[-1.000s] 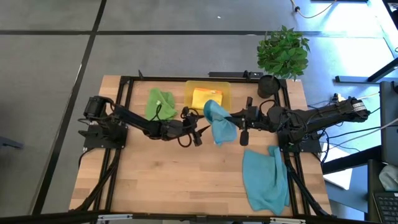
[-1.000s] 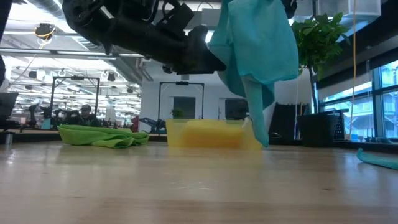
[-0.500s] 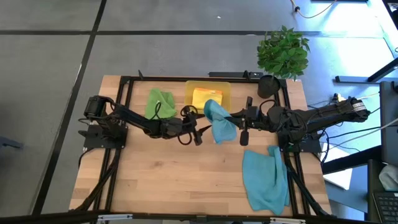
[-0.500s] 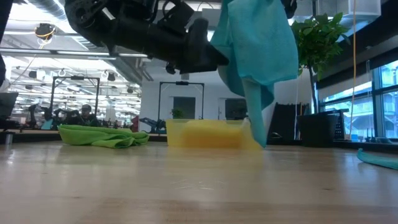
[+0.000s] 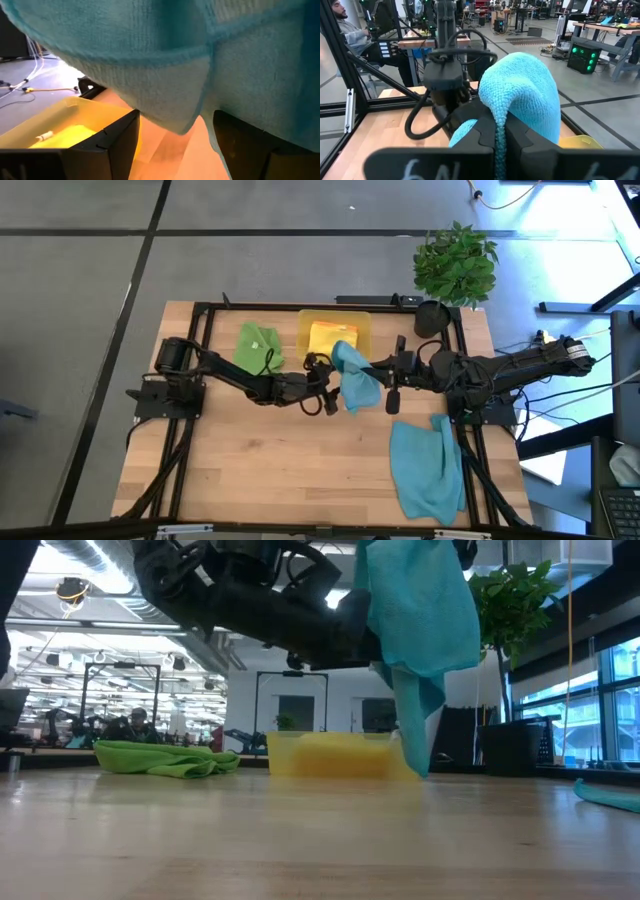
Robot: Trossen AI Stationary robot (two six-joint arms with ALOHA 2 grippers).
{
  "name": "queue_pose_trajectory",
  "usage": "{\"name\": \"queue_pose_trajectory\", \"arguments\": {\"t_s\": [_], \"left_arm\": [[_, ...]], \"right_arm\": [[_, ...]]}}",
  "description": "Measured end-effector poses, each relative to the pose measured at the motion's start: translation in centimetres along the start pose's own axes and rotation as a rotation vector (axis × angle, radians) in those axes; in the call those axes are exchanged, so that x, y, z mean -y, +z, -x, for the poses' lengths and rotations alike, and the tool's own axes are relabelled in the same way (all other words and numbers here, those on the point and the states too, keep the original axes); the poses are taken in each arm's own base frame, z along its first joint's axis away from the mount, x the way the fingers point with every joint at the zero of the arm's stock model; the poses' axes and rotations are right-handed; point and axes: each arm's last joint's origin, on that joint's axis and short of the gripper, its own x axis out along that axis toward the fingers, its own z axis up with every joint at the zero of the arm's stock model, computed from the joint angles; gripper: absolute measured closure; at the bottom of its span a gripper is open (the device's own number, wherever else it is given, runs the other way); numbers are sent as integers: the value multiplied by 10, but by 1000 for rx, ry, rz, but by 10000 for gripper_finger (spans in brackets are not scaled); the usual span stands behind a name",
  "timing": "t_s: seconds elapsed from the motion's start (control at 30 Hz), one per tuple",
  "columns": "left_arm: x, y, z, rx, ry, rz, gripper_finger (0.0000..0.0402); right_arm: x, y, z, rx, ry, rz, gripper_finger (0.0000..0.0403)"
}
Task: Fold microfiber towels
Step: Fold the top blue microfiber cloth
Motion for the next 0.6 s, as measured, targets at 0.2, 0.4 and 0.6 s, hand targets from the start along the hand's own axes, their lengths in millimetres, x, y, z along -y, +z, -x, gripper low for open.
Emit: {"name": "queue_pose_trajectory", "arguments": {"t_s": [0.2, 0.4, 0.6], "left_arm": [[-2, 2, 0, 11, 73, -24, 170], [1, 2, 3, 3, 171, -126, 226], [12, 6, 15, -11, 270, -280, 328]], "right_arm": [[0, -1, 0, -9, 13, -6, 393], [0, -3, 0, -30, 12, -2, 393], [0, -6, 0, -63, 19, 3, 393]]}}
